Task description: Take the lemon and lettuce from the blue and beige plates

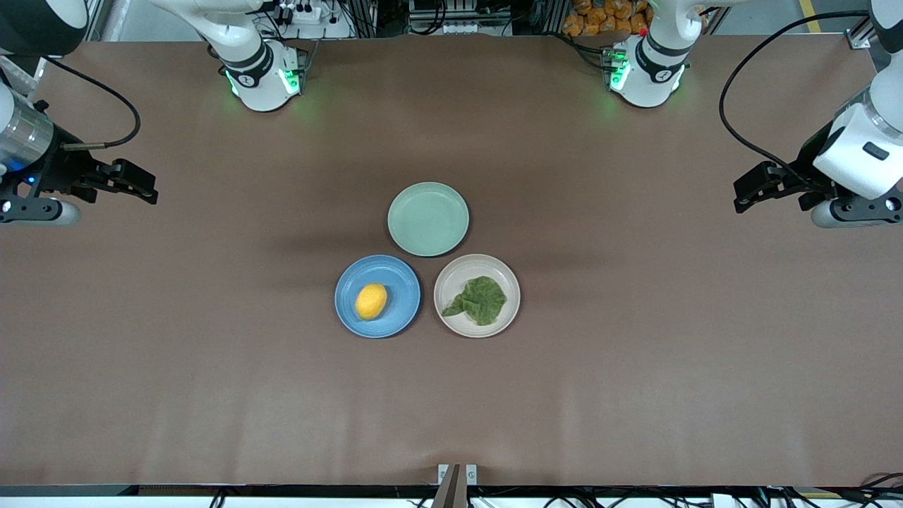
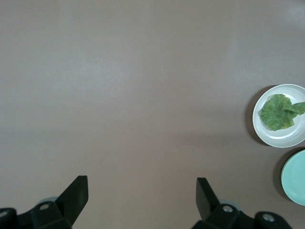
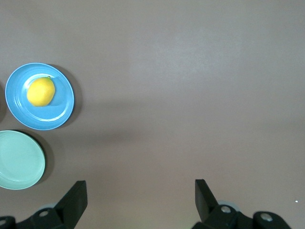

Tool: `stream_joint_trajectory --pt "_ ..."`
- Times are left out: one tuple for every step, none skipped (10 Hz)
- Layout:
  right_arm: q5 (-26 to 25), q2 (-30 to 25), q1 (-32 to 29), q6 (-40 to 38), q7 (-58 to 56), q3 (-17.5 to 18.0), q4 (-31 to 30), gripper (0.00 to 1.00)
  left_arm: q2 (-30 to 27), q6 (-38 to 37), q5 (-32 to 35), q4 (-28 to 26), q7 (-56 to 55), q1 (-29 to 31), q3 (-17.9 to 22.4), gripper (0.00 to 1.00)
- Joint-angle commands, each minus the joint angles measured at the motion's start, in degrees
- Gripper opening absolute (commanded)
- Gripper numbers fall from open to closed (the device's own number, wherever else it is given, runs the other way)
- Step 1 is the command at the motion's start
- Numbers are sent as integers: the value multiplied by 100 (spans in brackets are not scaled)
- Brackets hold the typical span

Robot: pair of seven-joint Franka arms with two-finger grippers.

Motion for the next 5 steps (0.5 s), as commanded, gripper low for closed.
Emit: stream_joint_trajectory --pt "21 -110 -26 -21 -76 -4 -90 100 -12 -3 -94 20 83 6 2 100" --pt "21 -110 -26 -30 -76 -4 -90 100 -12 -3 -94 20 92 6 2 100" --pt "21 -110 -26 -30 -76 -13 -90 100 -4 -3 -111 20 92 6 2 100" --pt "21 -110 -26 -30 -76 -13 -90 100 49 -3 -120 20 101 6 2 100" --pt "21 -110 -17 -30 -76 -13 -90 100 67 -3 -120 20 110 6 2 100"
